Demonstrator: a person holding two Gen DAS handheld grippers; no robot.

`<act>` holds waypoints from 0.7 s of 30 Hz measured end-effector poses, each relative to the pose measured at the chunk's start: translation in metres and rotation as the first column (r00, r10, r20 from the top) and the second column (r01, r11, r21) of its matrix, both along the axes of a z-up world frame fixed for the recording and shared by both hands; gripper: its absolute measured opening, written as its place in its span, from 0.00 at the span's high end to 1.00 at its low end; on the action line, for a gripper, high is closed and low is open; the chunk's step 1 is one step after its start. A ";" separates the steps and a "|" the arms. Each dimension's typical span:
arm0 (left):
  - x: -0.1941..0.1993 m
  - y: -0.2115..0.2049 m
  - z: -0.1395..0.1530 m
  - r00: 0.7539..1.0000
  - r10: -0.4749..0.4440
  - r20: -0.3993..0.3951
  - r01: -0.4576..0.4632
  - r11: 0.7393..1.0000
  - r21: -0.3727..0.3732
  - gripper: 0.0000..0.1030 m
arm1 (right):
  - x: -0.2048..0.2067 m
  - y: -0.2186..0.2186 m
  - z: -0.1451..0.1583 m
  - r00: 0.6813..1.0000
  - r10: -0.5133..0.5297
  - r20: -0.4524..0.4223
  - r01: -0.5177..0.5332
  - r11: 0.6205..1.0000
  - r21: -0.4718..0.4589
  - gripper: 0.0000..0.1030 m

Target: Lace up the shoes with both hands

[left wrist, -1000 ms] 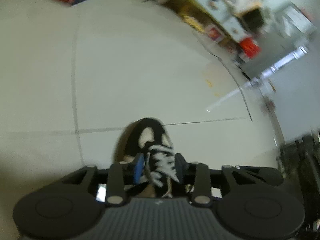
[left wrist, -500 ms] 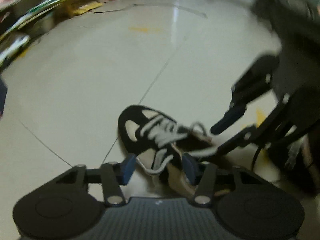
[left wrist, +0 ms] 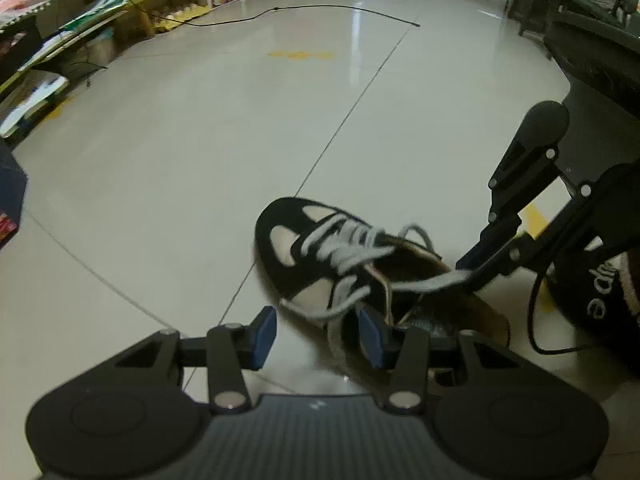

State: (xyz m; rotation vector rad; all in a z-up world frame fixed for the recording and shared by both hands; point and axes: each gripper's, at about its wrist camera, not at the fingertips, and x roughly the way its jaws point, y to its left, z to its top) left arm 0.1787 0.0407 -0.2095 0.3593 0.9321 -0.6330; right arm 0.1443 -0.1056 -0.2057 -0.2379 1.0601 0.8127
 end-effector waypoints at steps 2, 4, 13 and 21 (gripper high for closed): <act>-0.003 -0.010 0.006 0.999 -0.023 0.036 0.023 1.000 0.016 0.54 | 0.003 -0.005 0.009 1.000 -0.017 0.011 0.017 1.000 0.018 0.95; -0.008 -0.016 0.010 0.997 -0.025 0.073 0.024 1.000 0.008 0.54 | 0.004 -0.005 0.019 0.999 -0.016 0.051 0.015 1.000 0.020 0.95; -0.027 -0.004 0.008 0.997 -0.062 0.039 0.062 0.998 0.001 0.55 | 0.034 0.015 0.041 0.971 -0.023 0.238 0.013 0.999 0.044 0.95; -0.026 -0.024 -0.011 0.983 -0.181 -0.005 0.181 0.983 0.042 0.58 | 0.069 0.034 0.017 0.982 -0.047 0.181 0.037 0.998 0.057 0.92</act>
